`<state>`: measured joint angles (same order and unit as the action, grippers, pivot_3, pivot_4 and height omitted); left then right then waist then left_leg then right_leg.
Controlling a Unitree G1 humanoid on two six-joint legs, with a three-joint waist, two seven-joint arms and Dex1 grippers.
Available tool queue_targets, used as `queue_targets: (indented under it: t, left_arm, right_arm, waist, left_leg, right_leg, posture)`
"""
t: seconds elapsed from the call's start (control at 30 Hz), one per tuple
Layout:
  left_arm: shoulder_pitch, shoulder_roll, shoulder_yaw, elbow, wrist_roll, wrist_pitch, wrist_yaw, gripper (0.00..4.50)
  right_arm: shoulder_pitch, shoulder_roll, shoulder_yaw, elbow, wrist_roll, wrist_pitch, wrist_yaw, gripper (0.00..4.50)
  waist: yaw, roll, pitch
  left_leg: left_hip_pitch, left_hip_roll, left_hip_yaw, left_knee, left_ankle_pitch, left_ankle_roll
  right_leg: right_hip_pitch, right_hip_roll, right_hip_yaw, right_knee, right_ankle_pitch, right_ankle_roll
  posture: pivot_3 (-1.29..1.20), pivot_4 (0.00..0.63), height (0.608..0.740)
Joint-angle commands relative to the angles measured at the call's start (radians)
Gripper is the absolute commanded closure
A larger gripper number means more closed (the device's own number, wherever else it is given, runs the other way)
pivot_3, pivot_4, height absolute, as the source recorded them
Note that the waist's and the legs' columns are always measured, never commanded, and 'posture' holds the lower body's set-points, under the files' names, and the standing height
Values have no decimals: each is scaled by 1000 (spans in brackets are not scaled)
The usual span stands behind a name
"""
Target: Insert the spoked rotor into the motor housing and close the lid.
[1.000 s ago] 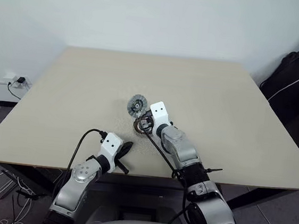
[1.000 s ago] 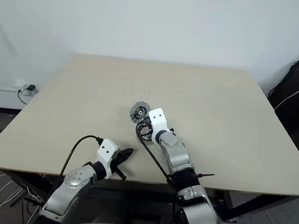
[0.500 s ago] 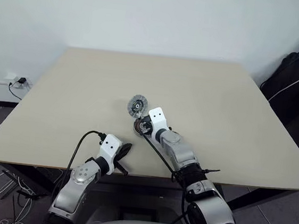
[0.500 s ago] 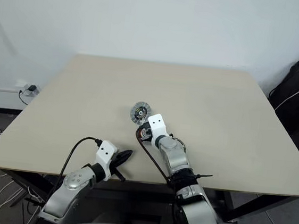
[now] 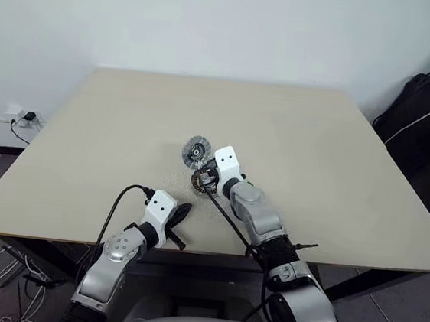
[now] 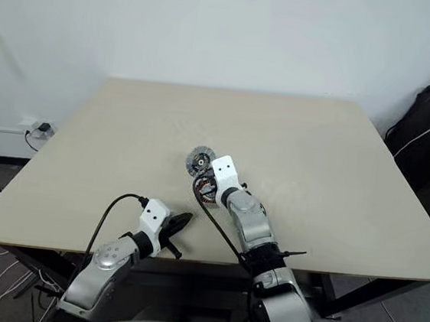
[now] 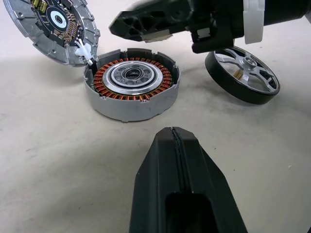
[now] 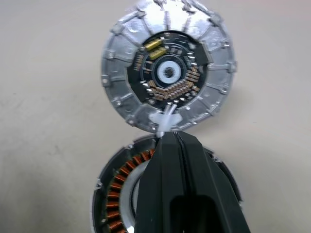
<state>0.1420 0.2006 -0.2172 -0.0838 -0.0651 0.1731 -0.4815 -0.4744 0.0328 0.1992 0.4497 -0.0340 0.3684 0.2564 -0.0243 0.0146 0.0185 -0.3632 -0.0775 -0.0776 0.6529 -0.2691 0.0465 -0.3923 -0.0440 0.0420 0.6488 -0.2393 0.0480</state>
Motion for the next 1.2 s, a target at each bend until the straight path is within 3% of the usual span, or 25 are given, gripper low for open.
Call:
queue_targets:
  t: [0.03, 0.23, 0.73, 1.03, 1.2]
  left_arm:
    - [-13, 3, -2, -38, -11, -1, -4, 4500]
    - [-3, 2, 2, -44, -13, -2, 4, 4500]
    - [-10, 3, -1, -39, -15, 3, -2, 4500]
    - [-1, 3, 7, -44, -15, 4, 9, 4500]
    - [3, 4, 11, -48, -16, 6, 12, 4500]
  right_arm:
    - [-17, -2, -7, 41, -11, -31, -15, 4491]
    - [-3, -24, 3, 178, -48, -34, -36, 4491]
    - [-9, 24, -20, -46, 5, -157, -8, 4491]
    - [-18, -5, -12, 200, -42, -91, -32, 4491]
    - [0, -18, 6, 180, -53, -58, -18, 4491]
  waist:
    - [1, 0, 0]
    - [-1, 1, -1]
    - [-3, 2, -2]
    - [0, 2, -2]
    - [-1, 3, -6]
  left_leg:
    - [0, 0, 0, 0, 0, 0]
    - [1, 0, 0, 0, 0, 0]
    - [1, 0, 0, -2, 1, 0]
    - [2, 0, 0, -2, 1, 0]
    - [3, 0, 0, -3, 1, 0]
  right_leg:
    - [0, 0, 0, 0, 0, 0]
    - [1, 0, 0, 0, 0, 0]
    - [0, 0, 1, 0, 0, 0]
    - [0, 0, 1, 0, -1, -1]
    - [2, 0, 1, 0, -1, -2]
  posture:
    - [0, 0, 740]
    - [0, 0, 740]
    - [0, 0, 740]
    - [0, 0, 740]
    - [0, 0, 740]
